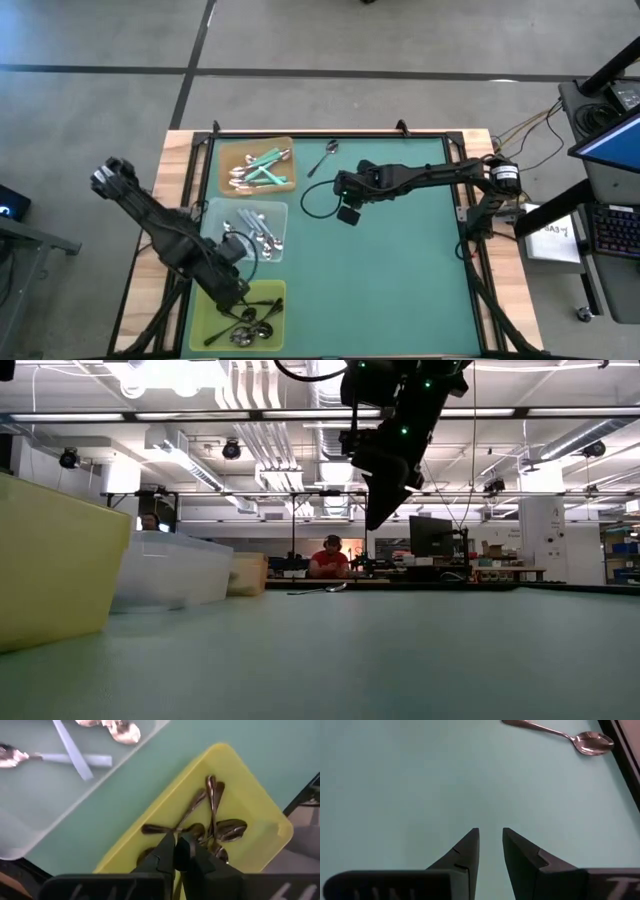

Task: Sort silverware by color (type)
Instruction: Put the black spoon into the yellow bin

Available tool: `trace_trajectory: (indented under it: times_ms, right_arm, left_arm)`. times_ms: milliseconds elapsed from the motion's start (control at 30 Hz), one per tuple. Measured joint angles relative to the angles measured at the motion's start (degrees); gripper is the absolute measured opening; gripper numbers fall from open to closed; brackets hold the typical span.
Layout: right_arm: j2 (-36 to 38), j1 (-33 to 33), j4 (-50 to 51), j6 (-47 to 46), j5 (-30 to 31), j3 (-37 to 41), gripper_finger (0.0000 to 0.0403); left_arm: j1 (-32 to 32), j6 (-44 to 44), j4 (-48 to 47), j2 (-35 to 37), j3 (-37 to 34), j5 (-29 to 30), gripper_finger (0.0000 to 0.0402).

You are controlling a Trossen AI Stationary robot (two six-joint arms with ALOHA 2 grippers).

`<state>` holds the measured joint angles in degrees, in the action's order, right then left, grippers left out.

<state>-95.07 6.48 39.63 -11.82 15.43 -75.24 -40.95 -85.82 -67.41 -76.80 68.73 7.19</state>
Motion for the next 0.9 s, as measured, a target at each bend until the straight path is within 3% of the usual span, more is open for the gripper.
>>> trace_trajectory:
  times_ms: [233, 467, 567, 700, 800, 900]
  right_arm:
    - [0.0, 0.0, 0.0, 4.0, -0.4, 0.0, 0.0073]
    - [0.0, 1.4, -3.5, 13.2, -0.4, 0.0, 0.0082]
    - [-0.2, 3.0, -7.4, 21.5, -0.4, 0.0, 0.0081]
    - [-1.7, 5.9, -13.7, 35.7, -1.3, 0.0, 0.0079]
    - [-3.6, 8.7, -18.7, 43.5, -7.0, 0.0, 0.0082]
    - [-6.3, 11.5, -22.4, 45.2, -14.1, -0.2, 0.0084]
  left_arm:
    - [0.0, 6.4, 1.0, -5.9, 0.0, -12.8, 0.0013]
    - [1.0, 12.6, 5.9, -9.4, 0.1, -12.5, 0.0062]
    - [1.7, 14.9, 8.9, -10.0, 1.7, -6.8, 0.0081]
    - [2.8, 15.0, 6.0, -10.1, 5.2, 8.8, 0.0098]
    - [3.7, 13.2, -0.7, -10.0, 8.3, 21.5, 0.0103]
    - [4.8, 13.0, -8.1, -10.0, 11.1, 30.0, 0.0104]
